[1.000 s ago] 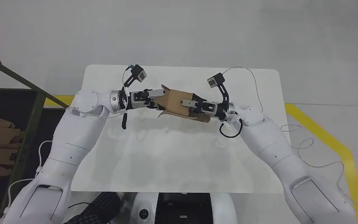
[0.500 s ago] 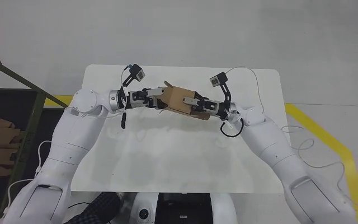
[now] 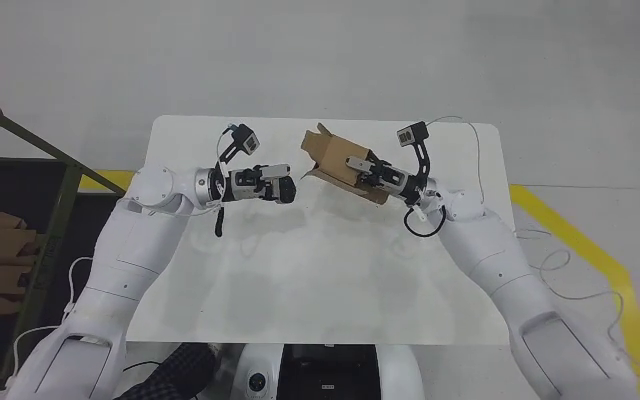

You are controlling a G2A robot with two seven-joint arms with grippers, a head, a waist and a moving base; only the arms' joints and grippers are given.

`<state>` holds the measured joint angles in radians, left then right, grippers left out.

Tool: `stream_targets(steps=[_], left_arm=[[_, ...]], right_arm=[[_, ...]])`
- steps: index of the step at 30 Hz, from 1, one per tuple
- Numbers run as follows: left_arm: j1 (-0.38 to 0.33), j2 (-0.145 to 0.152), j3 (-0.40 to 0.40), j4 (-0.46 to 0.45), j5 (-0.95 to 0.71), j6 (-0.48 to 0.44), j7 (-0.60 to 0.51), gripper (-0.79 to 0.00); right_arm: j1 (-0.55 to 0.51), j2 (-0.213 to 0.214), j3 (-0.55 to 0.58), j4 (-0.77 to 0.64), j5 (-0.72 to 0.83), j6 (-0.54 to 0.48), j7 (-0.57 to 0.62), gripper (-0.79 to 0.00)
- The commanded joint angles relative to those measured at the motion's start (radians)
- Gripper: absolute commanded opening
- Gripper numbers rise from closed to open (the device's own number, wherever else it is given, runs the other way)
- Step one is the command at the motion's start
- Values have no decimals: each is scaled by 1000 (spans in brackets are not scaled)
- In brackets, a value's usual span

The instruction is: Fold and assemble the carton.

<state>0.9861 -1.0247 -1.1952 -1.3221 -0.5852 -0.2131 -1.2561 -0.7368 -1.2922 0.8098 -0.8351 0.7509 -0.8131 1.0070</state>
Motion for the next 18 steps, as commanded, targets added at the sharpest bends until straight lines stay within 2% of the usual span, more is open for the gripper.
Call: stream_targets(steps=[1,6,18], left_arm=[[-2,-2,6,-1,-4,1,-1,0],[-13,-7,19,-14,-14,-3,-1,0],[-33,-7,-6,1,-18,-16,32,0]], right_arm=[[1,-2,1,9,-2,-4,-4,-785],[4,-17,-12,20,-23,-13,-13,-785],[-1,-41,-42,-4,-64,-2,-2,-785]])
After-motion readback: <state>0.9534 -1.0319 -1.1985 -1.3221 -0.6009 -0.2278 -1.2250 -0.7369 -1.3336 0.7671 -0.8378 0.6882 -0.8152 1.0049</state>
